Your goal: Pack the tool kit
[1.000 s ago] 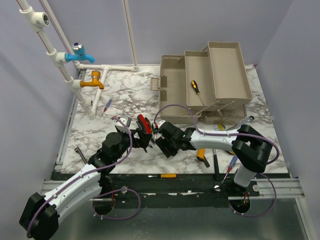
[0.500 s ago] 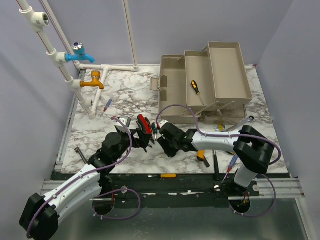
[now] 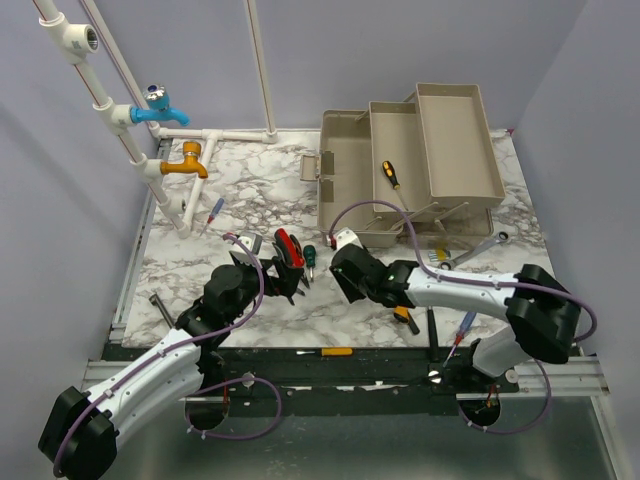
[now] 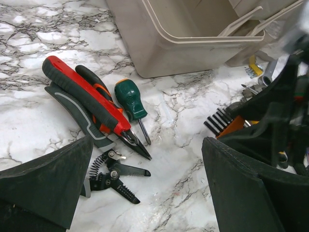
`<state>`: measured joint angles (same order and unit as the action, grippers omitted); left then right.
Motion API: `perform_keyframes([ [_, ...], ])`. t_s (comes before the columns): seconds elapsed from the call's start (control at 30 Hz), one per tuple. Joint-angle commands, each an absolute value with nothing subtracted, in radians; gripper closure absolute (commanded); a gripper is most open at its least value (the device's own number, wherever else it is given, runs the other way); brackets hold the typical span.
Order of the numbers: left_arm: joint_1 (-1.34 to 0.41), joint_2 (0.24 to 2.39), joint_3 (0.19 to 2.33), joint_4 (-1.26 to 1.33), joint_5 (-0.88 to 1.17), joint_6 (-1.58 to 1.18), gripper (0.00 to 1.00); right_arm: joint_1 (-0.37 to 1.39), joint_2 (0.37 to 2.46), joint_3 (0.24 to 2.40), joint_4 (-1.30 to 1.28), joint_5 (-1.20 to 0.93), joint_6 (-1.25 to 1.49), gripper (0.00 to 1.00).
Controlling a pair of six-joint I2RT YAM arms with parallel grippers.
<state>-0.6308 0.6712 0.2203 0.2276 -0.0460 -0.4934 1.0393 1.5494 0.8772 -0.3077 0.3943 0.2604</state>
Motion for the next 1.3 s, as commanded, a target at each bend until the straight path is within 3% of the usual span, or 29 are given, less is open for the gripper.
perform_keyframes([
  [0.0, -0.637, 0.660, 0.218, 0.221, -0.061, -0.483, 0.01, 1.039, 1.452, 0.877, -0.291, 0.469, 0.232, 0.99],
  [0.37, -0.636, 0.659, 0.218, 0.219, -0.060, -0.485, 0.01, 1.039, 1.407, 0.970, -0.380, 0.582, 0.285, 0.99],
  [0.43, -0.636, 0.655, 0.218, 0.218, -0.061, -0.484, 0.02, 1.039, 1.413, 0.989, -0.401, 0.530, 0.284, 0.95],
  [0.47, -0.635, 0.654, 0.216, 0.218, -0.061, -0.485, 0.02, 1.039, 1.422, 0.997, -0.412, 0.506, 0.297, 0.82],
  [0.53, -0.637, 0.653, 0.216, 0.218, -0.061, -0.485, 0.01, 1.038, 1.443, 1.008, -0.434, 0.456, 0.328, 0.37],
  [0.6, -0.636, 0.654, 0.217, 0.216, -0.058, -0.484, 0.02, 1.029, 1.463, 1.012, -0.449, 0.412, 0.365, 0.25],
  [0.77, -0.636, 0.670, 0.216, 0.237, -0.002, -0.474, 0.02, 0.958, 1.492, 0.975, -0.436, 0.338, 0.468, 0.16],
  [0.93, -0.637, 0.846, 0.240, 0.347, 0.221, -0.545, 0.04, 0.822, 1.408, 0.819, -0.244, 0.112, 0.534, 0.19],
  [1.27, -0.663, 1.177, 0.374, 0.379, 0.289, -0.790, 0.42, 0.724, 1.431, 0.700, 0.004, -0.120, 0.610, 0.29],
])
